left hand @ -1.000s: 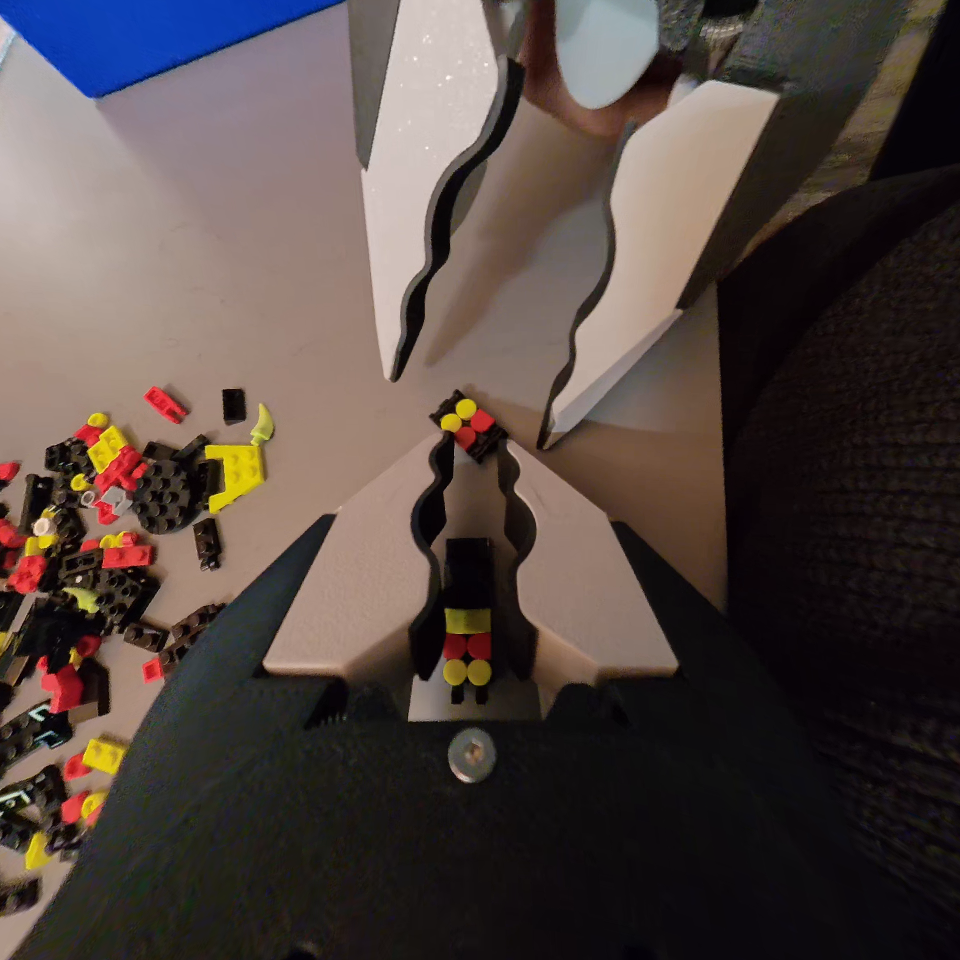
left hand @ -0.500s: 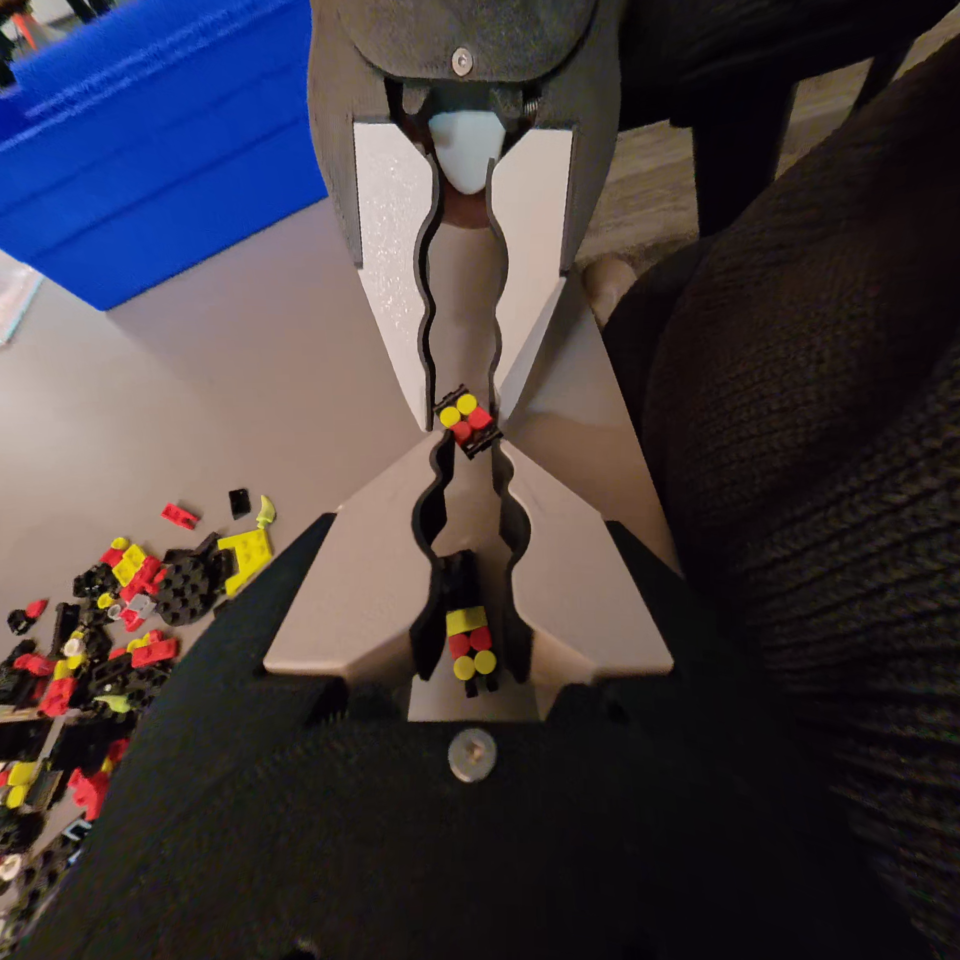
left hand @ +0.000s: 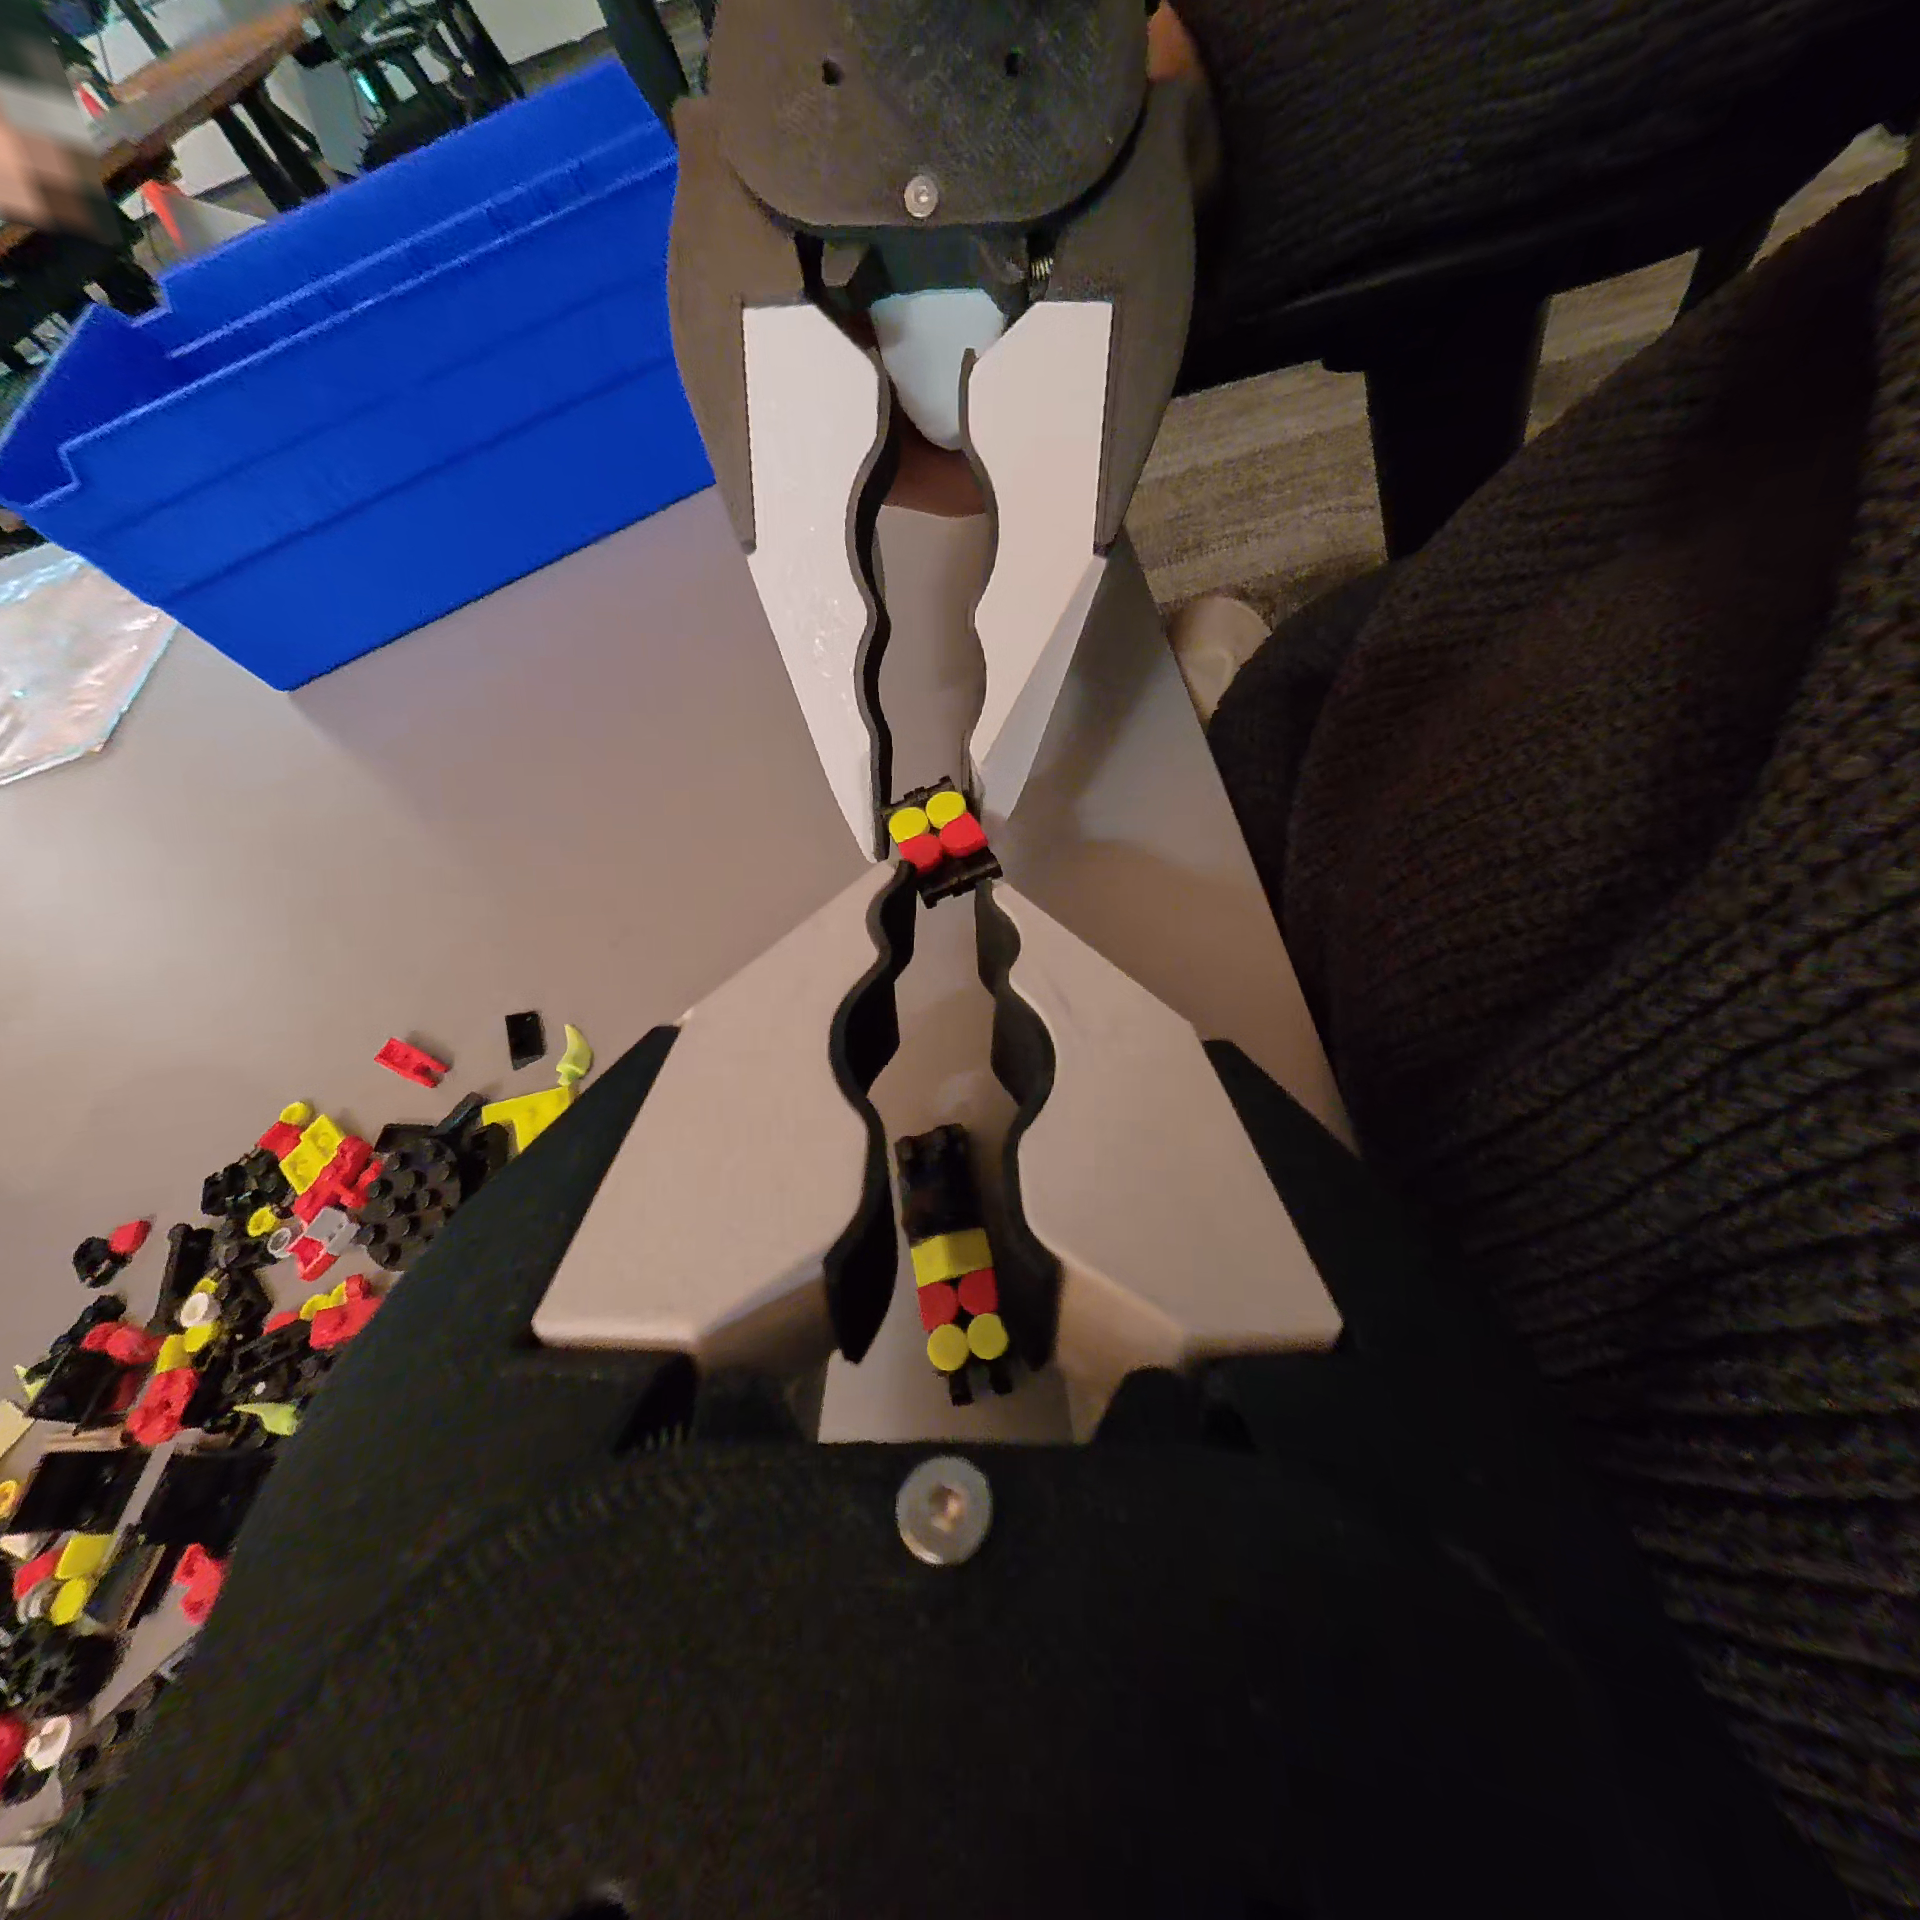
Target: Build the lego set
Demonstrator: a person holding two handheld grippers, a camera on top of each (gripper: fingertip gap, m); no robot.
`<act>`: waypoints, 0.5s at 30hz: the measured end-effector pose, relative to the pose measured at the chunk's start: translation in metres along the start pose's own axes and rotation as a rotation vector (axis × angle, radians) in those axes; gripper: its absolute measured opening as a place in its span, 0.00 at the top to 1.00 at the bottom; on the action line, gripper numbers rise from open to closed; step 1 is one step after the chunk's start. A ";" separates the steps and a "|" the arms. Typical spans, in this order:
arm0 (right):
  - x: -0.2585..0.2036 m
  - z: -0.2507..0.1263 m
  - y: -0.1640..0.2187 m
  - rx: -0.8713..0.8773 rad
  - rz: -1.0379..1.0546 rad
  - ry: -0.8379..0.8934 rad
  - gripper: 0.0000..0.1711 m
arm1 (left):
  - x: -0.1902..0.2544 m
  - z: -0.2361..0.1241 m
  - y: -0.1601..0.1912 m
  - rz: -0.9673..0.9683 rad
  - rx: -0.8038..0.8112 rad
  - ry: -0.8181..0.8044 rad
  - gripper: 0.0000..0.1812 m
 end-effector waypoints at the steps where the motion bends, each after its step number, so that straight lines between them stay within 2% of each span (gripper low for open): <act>1: 0.001 -0.001 -0.001 0.005 0.002 0.007 0.91 | -0.002 0.000 0.000 -0.007 0.003 -0.009 0.95; 8: 0.011 -0.004 -0.005 0.028 -0.003 0.071 0.91 | -0.009 -0.003 -0.005 -0.102 0.045 -0.015 0.81; 15: 0.014 -0.008 -0.019 0.088 -0.036 0.137 0.91 | -0.016 -0.003 -0.007 -0.143 0.068 -0.050 0.88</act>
Point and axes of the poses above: each gripper's, where its closed fingertips meet, z out along the fingers, y out of its underside, x = y × z across the jaws, the point moved 2 cm from there along -z, back along the fingers, and after that the axes turned 1 degree about x, right-handed, at the moved point
